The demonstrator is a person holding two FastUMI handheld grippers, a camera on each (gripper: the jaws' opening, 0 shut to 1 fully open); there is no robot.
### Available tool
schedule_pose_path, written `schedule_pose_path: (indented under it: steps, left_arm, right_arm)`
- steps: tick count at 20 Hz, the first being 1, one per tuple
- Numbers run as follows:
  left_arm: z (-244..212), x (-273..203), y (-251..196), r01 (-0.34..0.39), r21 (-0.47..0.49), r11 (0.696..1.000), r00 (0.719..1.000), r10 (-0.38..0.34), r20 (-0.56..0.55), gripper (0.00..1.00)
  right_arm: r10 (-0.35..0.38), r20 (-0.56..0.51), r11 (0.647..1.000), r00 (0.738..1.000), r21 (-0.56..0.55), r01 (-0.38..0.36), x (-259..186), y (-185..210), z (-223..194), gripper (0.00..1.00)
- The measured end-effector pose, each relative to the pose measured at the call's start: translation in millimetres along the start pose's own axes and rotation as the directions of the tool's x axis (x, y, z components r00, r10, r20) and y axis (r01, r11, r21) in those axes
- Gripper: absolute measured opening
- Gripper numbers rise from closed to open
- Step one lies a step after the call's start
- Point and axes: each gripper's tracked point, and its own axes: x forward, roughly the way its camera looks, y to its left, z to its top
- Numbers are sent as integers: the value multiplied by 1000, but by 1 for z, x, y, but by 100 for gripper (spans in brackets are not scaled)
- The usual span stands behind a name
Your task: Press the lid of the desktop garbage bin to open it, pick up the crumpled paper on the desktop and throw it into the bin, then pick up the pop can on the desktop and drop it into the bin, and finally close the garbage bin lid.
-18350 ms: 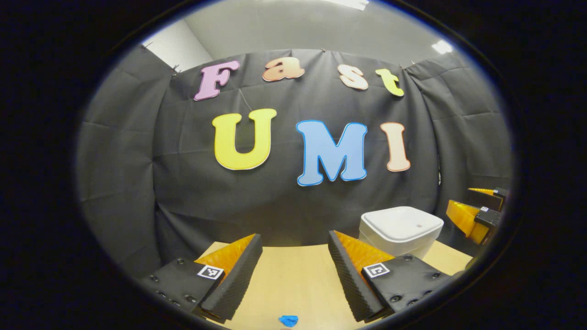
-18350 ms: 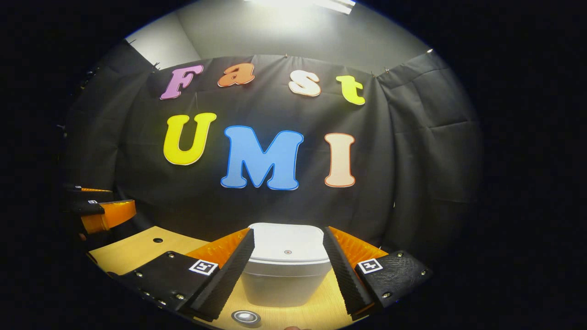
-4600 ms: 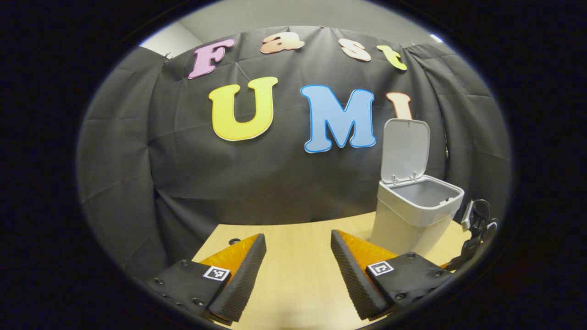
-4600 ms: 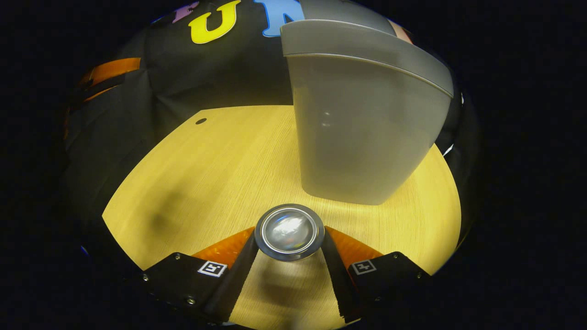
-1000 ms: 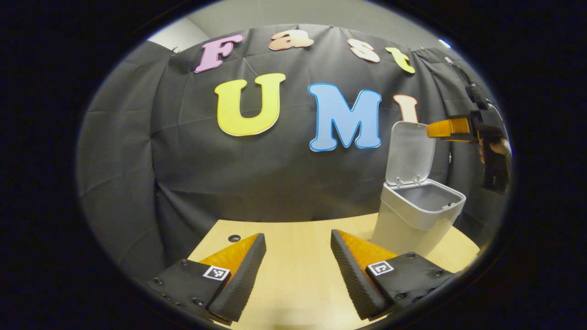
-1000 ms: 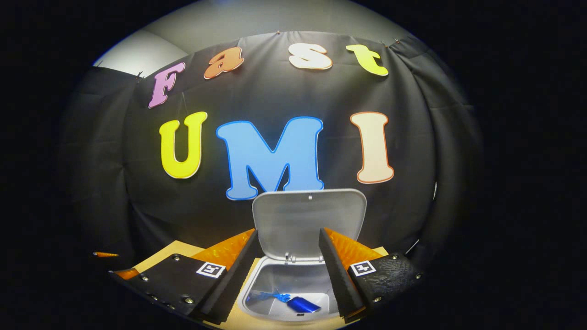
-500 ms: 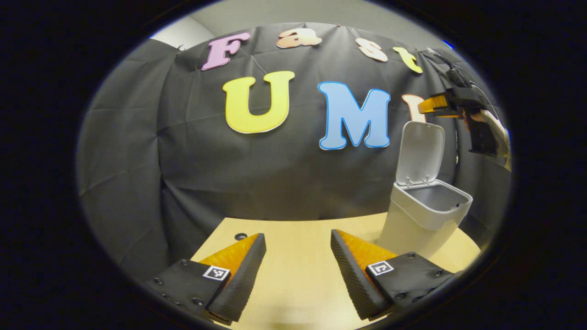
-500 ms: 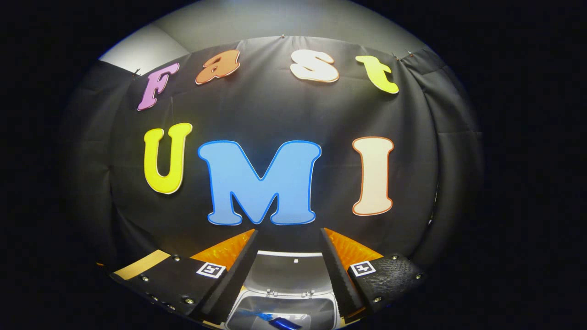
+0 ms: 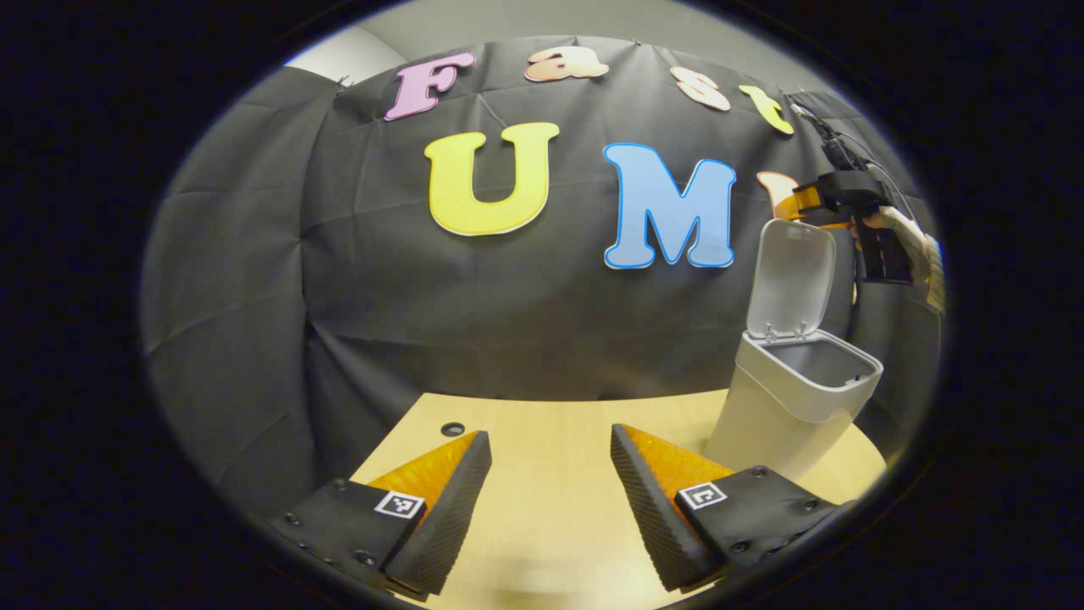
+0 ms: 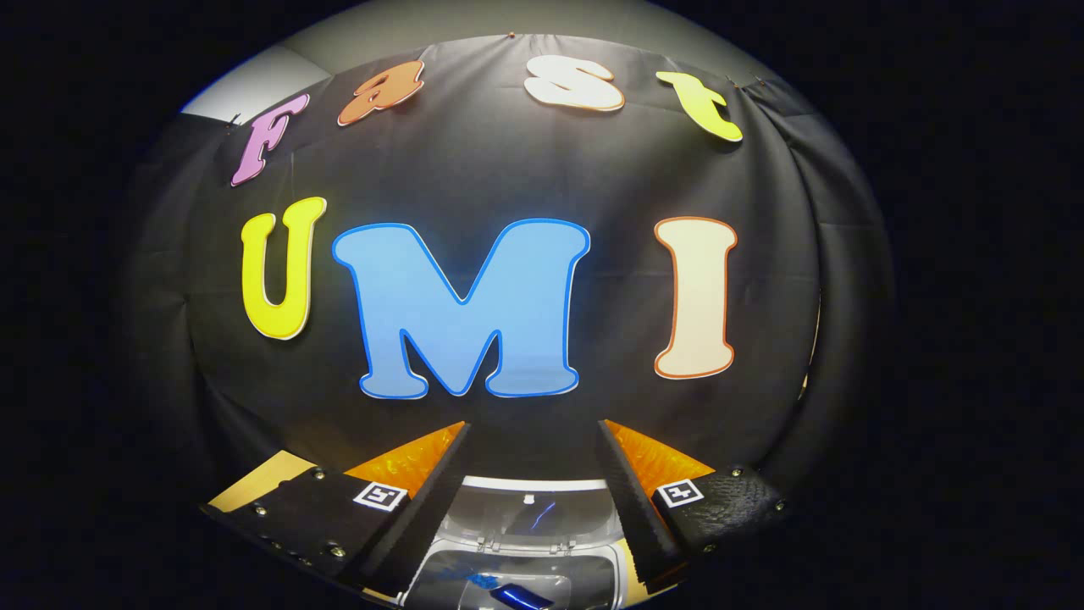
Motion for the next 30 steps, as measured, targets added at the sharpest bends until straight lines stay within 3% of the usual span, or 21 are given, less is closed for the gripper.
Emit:
schedule_pose_path:
  steps: [6,7,9,16,20,30]
  left_arm:
    - [-2,-1,-8,12,7,1000,1000,-12,5,100]
    - [-3,-2,-11,15,9,1000,1000,-16,5,93]
    - [-5,-3,-17,26,11,1000,1000,-26,6,93]
    - [-11,-8,-34,56,35,998,998,-56,2,93]
    - [-10,-10,-36,59,49,997,998,-60,5,93]
    - [-14,-6,-33,57,39,998,998,-57,1,93]
  right_arm:
    - [15,-36,1000,999,-13,-15,-37,5,-19,92]
    - [19,-32,1000,999,-3,-19,-46,6,-24,92]
    - [30,-35,999,999,27,-29,-62,8,-42,93]
    - [39,-250,998,968,48,-28,-102,12,-159,93]
    - [41,-325,999,945,29,-33,-111,16,-197,93]
    - [26,-324,999,946,-15,-32,-114,15,-202,94]
